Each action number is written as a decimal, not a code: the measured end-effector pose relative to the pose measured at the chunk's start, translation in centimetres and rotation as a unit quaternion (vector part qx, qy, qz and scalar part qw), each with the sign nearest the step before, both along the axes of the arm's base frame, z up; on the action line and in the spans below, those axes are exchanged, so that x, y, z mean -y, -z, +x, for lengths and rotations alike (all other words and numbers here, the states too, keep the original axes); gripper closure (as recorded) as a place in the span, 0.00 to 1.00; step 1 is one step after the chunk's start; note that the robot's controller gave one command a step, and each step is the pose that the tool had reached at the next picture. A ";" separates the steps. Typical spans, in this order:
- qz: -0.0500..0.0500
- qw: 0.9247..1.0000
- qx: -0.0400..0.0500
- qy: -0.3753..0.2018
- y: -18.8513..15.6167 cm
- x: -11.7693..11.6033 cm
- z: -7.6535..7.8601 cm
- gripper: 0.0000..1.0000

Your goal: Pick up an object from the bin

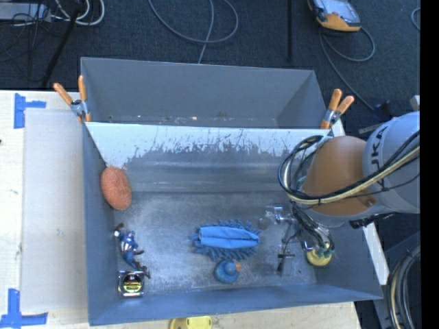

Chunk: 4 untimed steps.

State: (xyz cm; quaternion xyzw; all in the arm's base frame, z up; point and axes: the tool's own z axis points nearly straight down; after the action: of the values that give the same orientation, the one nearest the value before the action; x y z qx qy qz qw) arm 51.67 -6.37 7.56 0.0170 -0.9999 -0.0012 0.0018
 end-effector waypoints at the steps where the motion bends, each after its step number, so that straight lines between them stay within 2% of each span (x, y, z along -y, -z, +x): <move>1: -0.002 0.999 0.002 -0.046 0.4 -3.3 1.9 0.00; 2: -0.001 0.995 0.001 -0.104 0.6 -6.5 -2.2 1.00; 3: -0.001 0.995 0.001 -0.104 0.6 -6.5 -2.2 1.00; 4: -0.001 0.995 0.002 -0.102 -11.1 -6.8 -1.3 1.00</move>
Offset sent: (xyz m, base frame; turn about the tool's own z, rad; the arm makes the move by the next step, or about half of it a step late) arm -0.0215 0.0645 -0.0056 -0.2078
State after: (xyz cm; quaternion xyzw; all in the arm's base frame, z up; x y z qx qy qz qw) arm 50.36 0.45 18.68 0.1189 -0.9929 0.0000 0.0001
